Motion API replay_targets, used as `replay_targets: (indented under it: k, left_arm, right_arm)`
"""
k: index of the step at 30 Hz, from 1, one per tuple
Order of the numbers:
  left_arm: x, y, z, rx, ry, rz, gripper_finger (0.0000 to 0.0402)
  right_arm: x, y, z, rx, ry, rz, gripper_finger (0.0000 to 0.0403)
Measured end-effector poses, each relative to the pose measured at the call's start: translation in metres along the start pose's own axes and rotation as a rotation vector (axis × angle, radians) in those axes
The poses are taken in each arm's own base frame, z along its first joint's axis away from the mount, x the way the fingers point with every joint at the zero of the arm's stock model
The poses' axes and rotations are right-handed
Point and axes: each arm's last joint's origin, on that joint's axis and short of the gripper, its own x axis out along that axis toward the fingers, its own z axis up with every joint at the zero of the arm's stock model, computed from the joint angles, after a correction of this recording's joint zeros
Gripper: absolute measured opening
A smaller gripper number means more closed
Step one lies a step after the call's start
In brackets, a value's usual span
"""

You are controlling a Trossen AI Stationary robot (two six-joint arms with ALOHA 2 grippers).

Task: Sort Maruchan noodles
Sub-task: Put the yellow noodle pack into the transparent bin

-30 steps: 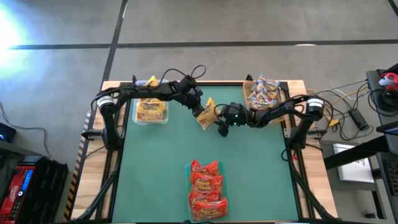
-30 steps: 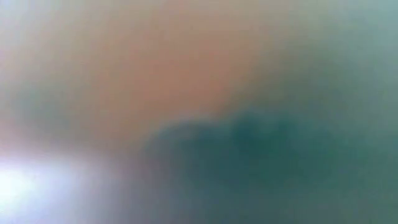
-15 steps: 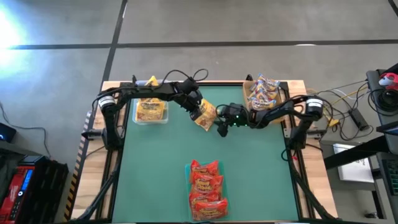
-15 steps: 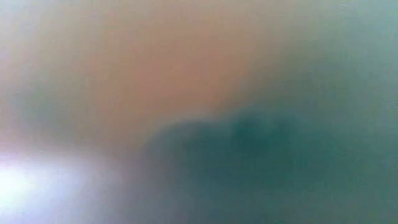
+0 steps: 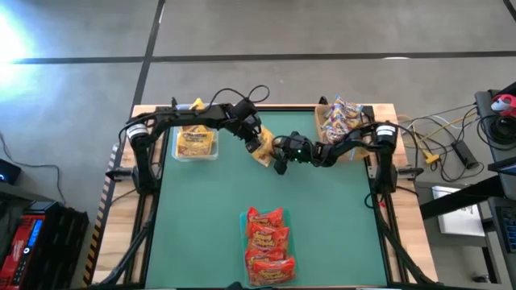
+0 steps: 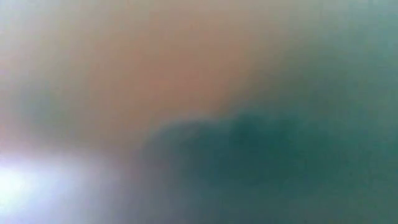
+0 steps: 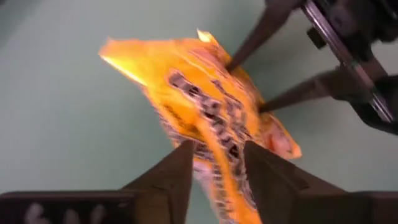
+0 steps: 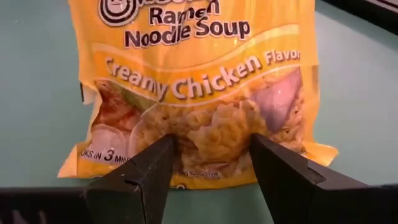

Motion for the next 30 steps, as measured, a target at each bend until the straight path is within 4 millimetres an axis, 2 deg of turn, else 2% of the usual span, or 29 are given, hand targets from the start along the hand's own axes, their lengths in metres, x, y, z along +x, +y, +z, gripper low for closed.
replay_targets:
  k: [6,9,12,21,27,30]
  left_arm:
    - [0.0,0.001,-0.006,-0.024,0.059,0.005,0.0186]
    - [0.0,0.0,-0.005,-0.047,0.052,0.005,0.0207]
    - [0.003,0.002,-0.004,-0.069,0.028,0.004,0.0222]
    - [0.016,0.018,-0.005,-0.143,0.019,0.065,0.0234]
    - [0.003,0.02,-0.001,-0.144,-0.013,0.089,0.0234]
    - [-0.004,0.026,-0.001,-0.143,-0.01,0.159,0.0234]
  right_arm:
    - [0.018,-0.006,-0.021,0.005,0.061,-0.019,0.0203]
    - [0.024,-0.009,-0.035,0.001,0.103,-0.028,0.0203]
    - [0.026,-0.007,-0.039,-0.017,0.091,-0.048,0.0203]
    - [0.026,-0.007,-0.04,-0.021,0.095,-0.026,0.0203]
    - [0.026,-0.007,-0.04,-0.022,0.097,-0.022,0.0203]
    - [0.026,-0.007,-0.041,-0.021,0.097,-0.02,0.0203]
